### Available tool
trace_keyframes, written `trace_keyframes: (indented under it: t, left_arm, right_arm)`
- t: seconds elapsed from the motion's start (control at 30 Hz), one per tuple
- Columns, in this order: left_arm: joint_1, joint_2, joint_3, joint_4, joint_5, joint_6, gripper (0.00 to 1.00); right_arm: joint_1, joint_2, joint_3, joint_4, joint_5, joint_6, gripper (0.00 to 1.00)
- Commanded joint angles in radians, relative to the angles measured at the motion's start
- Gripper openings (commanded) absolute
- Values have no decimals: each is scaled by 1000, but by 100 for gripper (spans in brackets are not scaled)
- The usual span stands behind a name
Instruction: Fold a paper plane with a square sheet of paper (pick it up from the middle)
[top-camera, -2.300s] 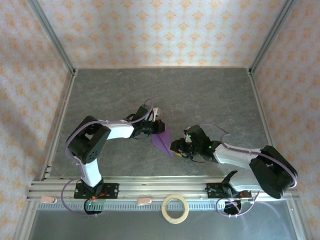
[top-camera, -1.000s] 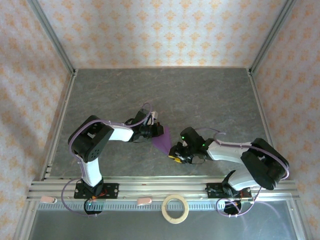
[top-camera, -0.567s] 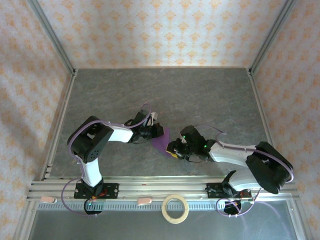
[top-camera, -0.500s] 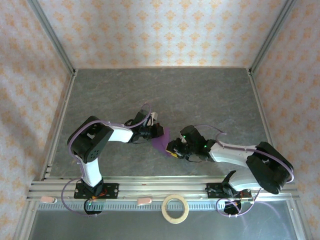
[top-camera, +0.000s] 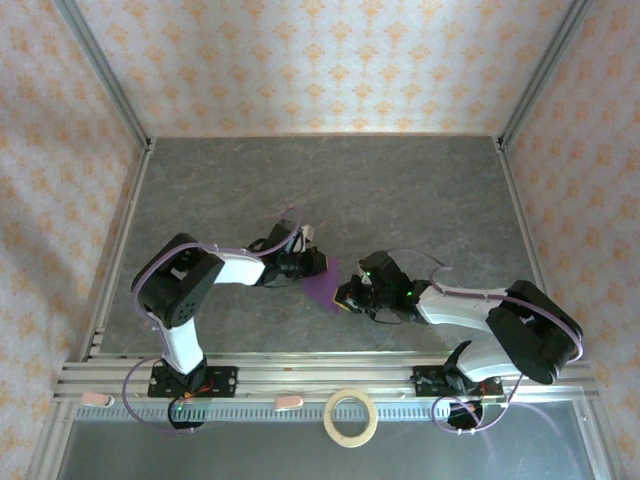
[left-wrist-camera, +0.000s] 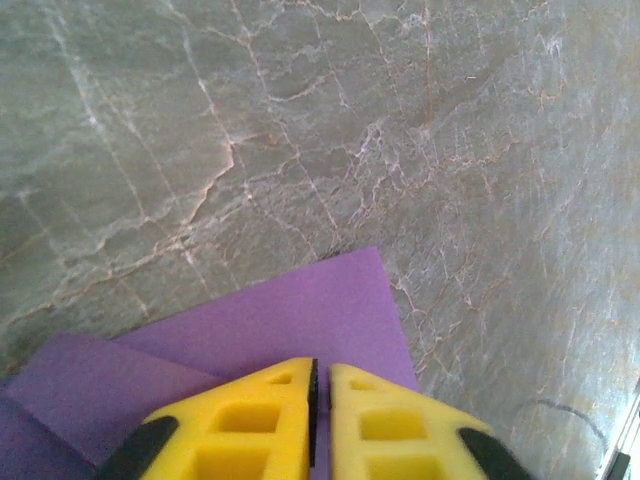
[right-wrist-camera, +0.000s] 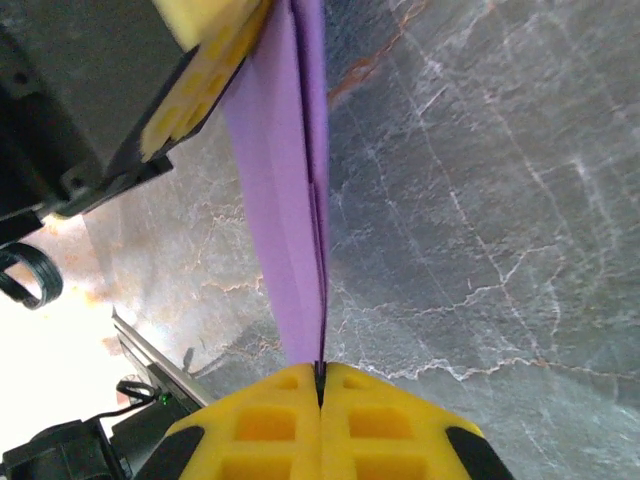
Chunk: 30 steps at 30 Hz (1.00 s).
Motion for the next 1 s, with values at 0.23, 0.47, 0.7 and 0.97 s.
trace_keyframes:
  t: [0.23, 0.47, 0.7, 0.97]
  left_arm:
    - [17, -295, 30, -148, -121, 27, 51]
    - [91, -524, -64, -222, -289, 23, 59]
    - [310, -678, -153, -339, -299, 45, 63]
    - [455, -756, -191, -382, -278, 45, 66]
  right_arm:
    - [-1, -162, 79, -265, 315, -302, 0]
    - [39, -133, 370, -695, 849, -443, 0]
    - [103, 215, 631, -1156, 1244, -387, 0]
    - [234, 421, 709, -1119, 1191, -454, 3]
